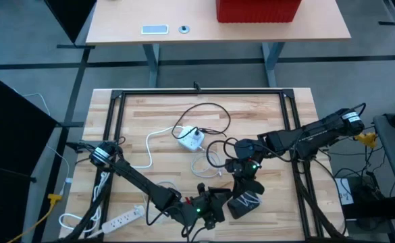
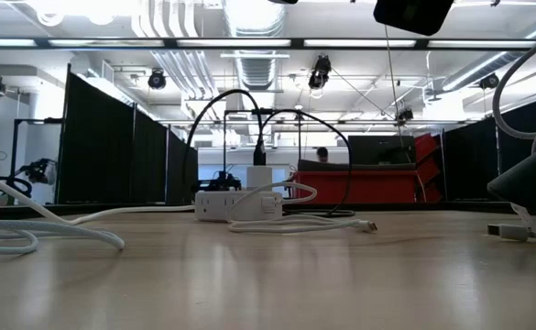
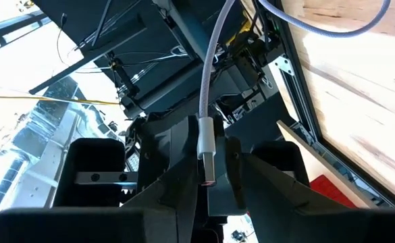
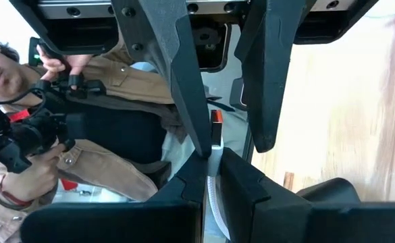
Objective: Insert USB
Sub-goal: Insert the purple USB cable into the black outlet extension
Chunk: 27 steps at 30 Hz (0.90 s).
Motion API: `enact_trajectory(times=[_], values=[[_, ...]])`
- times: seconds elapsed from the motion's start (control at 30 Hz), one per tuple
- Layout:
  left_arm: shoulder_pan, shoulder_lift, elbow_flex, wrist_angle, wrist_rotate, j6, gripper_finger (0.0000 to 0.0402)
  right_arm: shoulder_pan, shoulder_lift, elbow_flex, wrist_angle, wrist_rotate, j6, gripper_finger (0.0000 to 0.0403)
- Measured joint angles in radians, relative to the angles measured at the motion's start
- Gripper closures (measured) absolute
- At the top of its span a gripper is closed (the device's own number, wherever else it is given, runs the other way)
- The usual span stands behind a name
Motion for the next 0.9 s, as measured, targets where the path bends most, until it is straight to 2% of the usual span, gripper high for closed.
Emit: enact_trajectory(times=[0.23,0.5,0.7,0.9], values=[[-0.001,0.000,0.000,0.000,0.002,-0.018,0.0306,-0.010,0.000,0.000,0.000,-0.001,-0.002,0.0388],[-0.002,0.000,-0.001,0.003,-0.014,-0.027,0.0392,-0.024,0.000,0.000,-0.003,0.000,0.001,0.0388],[-0.002,0.000,-0.003,0.002,-0.016,-0.056,0.0394,-0.024,0.000,0.000,-0.003,0.002,-0.001,0.0388],[-0.002,0.000,-0.007,-0.021,-0.026,-0.142,0.0395,-0.024,-0.001,0.000,-0.003,0.010,-0.072,0.0331]])
